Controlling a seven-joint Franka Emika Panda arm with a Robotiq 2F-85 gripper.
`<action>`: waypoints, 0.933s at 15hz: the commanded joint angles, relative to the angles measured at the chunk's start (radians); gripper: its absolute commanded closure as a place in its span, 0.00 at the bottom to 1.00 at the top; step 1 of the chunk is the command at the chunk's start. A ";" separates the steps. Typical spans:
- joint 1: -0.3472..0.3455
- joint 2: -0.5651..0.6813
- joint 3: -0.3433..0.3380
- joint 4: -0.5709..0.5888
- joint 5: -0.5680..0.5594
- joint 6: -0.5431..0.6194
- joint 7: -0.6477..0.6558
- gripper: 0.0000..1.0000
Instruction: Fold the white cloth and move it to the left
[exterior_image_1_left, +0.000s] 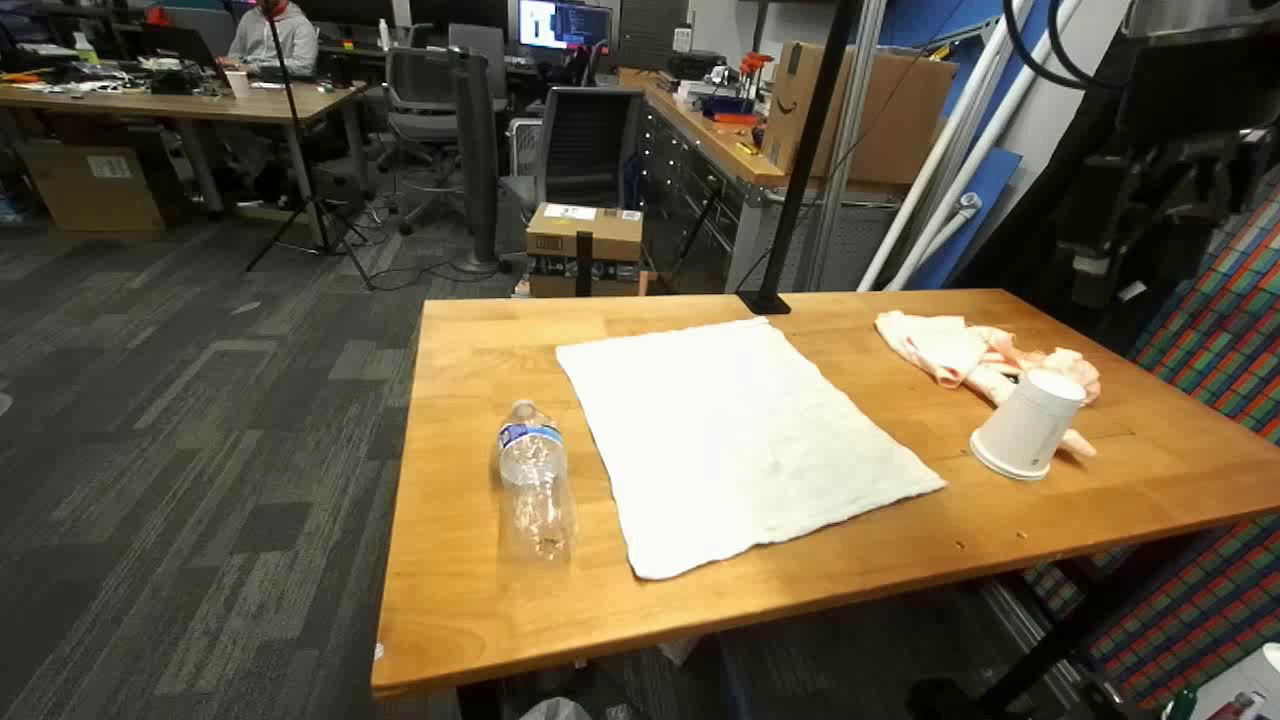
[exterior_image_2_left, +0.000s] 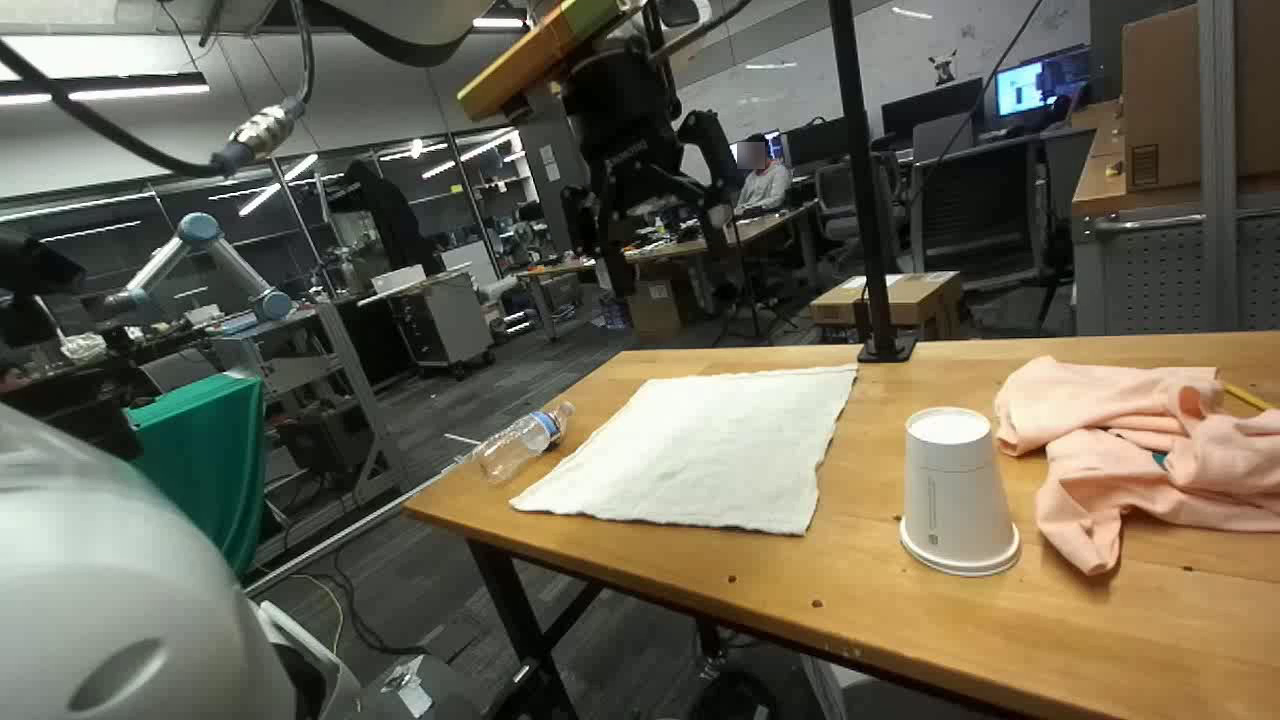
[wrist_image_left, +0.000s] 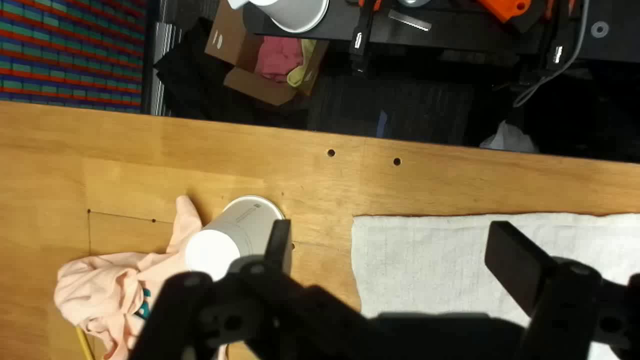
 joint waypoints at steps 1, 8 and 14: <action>0.010 0.000 -0.008 0.006 -0.003 -0.002 0.003 0.00; 0.010 -0.004 -0.008 0.015 -0.003 -0.002 0.003 0.00; 0.010 -0.004 -0.008 0.015 -0.003 -0.002 0.003 0.00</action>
